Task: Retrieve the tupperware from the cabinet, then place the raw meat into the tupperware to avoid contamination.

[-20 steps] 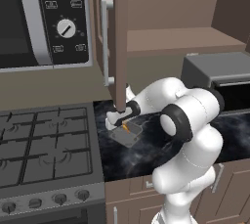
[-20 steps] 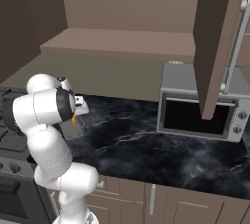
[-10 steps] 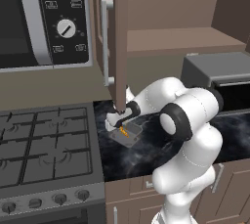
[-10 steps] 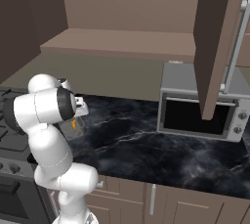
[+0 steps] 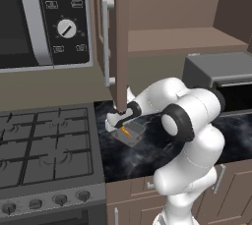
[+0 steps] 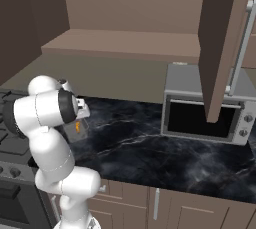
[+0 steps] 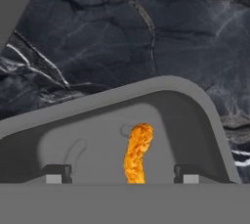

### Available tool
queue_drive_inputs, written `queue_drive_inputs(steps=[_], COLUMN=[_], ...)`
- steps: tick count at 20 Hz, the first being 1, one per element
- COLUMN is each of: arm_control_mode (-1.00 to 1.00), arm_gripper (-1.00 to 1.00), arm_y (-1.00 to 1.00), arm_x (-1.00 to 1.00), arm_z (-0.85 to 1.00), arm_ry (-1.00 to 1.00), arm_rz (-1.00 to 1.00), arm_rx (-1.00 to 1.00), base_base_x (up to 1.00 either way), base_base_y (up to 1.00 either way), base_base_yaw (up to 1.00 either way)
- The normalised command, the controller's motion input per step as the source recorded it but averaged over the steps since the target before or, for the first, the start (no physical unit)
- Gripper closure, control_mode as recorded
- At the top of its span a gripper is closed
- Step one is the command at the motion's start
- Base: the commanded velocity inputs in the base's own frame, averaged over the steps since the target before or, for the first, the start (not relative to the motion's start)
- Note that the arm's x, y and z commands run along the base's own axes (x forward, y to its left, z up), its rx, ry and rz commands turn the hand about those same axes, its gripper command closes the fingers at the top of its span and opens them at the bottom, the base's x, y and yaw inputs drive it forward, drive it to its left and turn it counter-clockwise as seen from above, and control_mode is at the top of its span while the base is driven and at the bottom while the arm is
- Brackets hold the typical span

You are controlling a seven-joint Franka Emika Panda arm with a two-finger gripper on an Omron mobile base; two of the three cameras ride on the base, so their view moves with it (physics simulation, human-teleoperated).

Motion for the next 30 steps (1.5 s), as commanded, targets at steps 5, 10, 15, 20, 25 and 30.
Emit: queue_drive_inputs(steps=[5, 10, 15, 20, 25, 30], arm_control_mode=[-1.00, -1.00, -1.00, -1.00, -1.00, -1.00], arm_gripper=[-1.00, -1.00, -1.00, -1.00, 1.00, 1.00], arm_y=[0.00, 0.00, 0.01, 0.08, 0.18, 0.08], arm_x=[-0.08, -0.03, -0.02, 0.00, 0.00, -0.02], arm_z=[0.18, 0.02, -0.12, -0.23, -0.06, 0.00], arm_ry=[0.03, 0.01, 0.00, 0.00, -0.01, -0.04], arm_rz=[0.00, 0.00, -0.02, -0.03, -0.02, -0.01], arm_rx=[0.00, 0.00, 0.00, 0.00, 0.00, 0.00], base_base_x=[0.00, 0.00, 0.00, 0.00, 0.00, 0.00], base_base_y=[0.00, 0.00, 0.00, 0.00, 0.00, 0.00], base_base_yaw=[0.00, 0.00, 0.00, 0.00, 0.00, 0.00])
